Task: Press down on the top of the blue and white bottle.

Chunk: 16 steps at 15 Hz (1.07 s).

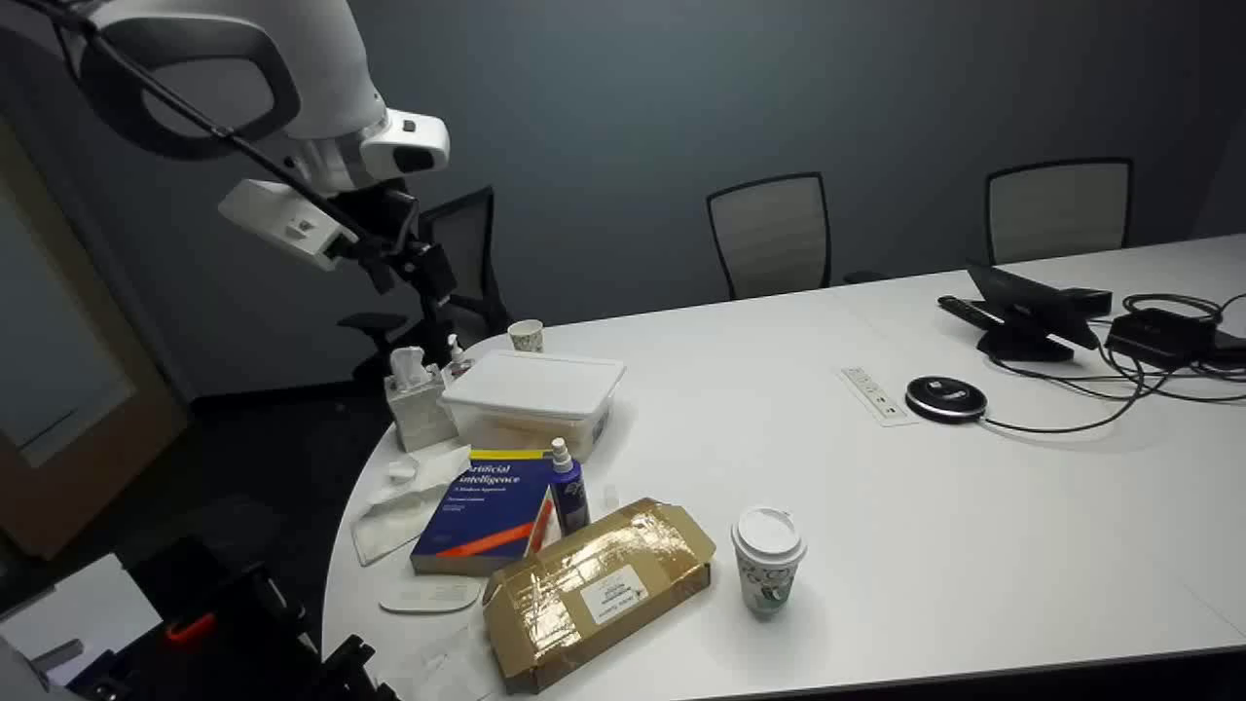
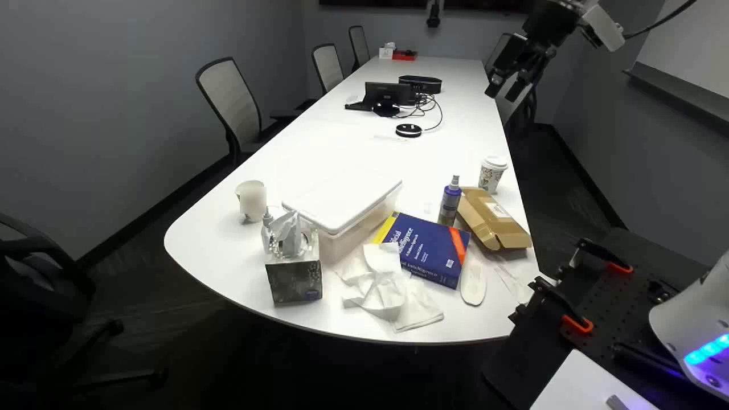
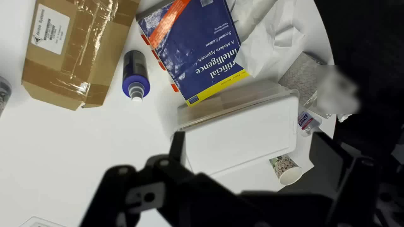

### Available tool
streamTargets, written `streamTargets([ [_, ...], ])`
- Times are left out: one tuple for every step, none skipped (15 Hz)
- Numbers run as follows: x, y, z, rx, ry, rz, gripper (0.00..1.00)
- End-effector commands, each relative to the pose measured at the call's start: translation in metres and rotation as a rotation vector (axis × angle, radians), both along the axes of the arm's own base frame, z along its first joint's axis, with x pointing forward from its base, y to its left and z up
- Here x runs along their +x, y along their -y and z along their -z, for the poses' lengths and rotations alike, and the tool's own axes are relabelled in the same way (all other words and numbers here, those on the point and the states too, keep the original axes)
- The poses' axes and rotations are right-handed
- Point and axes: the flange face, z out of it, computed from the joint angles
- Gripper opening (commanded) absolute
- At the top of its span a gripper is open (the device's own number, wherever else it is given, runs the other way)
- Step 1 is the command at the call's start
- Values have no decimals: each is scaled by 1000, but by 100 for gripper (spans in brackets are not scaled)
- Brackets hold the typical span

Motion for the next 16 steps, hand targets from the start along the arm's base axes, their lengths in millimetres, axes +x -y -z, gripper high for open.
streamTargets([
  [0, 0, -1, 0, -1, 0, 100],
  [4, 1, 0, 5, -7, 1, 100],
  [8, 3, 1, 10, -13, 3, 100],
  [15, 6, 2, 16, -26, 17, 100],
  [23, 9, 3, 16, -44, 47, 100],
  [35, 14, 7, 22, -75, 96, 100],
  [45, 19, 10, 20, -96, 152, 100],
  [58, 23, 13, 15, -114, 210, 100],
  [70, 26, 16, 12, -125, 263, 100],
  [83, 28, 21, 10, -141, 316, 100],
  [95, 29, 25, 9, -155, 370, 100],
  [107, 28, 31, 12, -172, 421, 100],
  [117, 27, 38, 15, -192, 474, 100],
  [125, 25, 43, 13, -205, 530, 100],
  [130, 23, 49, 12, -213, 587, 100],
  [134, 20, 53, 17, -229, 643, 100],
])
